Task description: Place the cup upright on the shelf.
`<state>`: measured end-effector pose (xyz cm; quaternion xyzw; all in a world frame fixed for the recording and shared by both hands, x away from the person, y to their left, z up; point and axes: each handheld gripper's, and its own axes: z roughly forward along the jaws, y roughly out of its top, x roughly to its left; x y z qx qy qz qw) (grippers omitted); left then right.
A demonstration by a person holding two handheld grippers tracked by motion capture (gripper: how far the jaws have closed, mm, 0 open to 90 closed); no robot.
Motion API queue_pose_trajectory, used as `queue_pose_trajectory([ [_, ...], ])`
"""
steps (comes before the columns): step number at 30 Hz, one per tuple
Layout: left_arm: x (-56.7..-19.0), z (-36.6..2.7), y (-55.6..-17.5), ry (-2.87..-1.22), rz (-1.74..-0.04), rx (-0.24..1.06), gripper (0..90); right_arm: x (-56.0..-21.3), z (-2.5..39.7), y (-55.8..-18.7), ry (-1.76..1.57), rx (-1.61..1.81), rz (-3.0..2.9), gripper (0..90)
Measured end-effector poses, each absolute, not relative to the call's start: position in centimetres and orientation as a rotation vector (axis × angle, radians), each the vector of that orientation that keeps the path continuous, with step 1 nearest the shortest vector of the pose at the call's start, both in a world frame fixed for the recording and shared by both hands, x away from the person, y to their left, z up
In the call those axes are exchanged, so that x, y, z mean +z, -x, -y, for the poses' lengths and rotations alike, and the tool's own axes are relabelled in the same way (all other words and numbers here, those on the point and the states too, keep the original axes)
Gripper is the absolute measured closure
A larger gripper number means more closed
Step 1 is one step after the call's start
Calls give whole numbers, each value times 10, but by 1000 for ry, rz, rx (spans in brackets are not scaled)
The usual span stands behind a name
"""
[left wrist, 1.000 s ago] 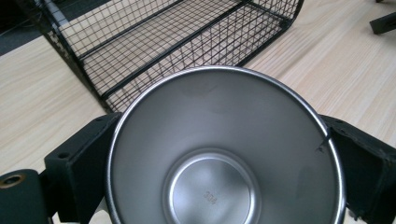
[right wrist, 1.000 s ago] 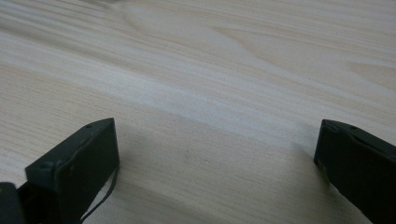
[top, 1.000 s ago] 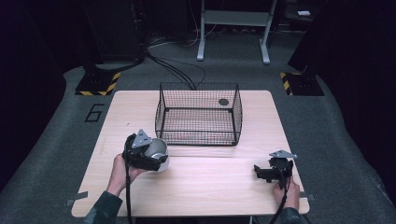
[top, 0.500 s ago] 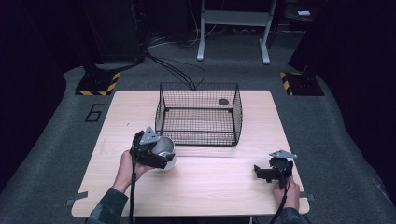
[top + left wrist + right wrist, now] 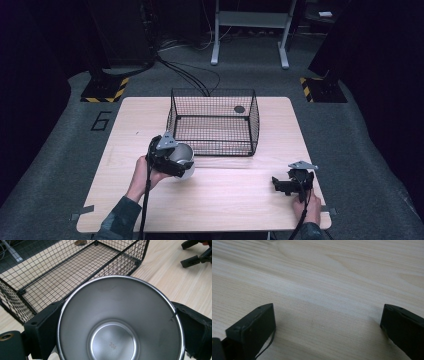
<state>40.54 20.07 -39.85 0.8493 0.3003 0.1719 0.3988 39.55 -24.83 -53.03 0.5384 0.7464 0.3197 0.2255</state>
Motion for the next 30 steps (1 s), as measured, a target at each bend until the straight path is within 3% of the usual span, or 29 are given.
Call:
queue_pose_trajectory([
  [30, -363, -178, -432, -2140, -695, 409, 64, -530, 248, -395, -1484, 884, -2060, 0],
])
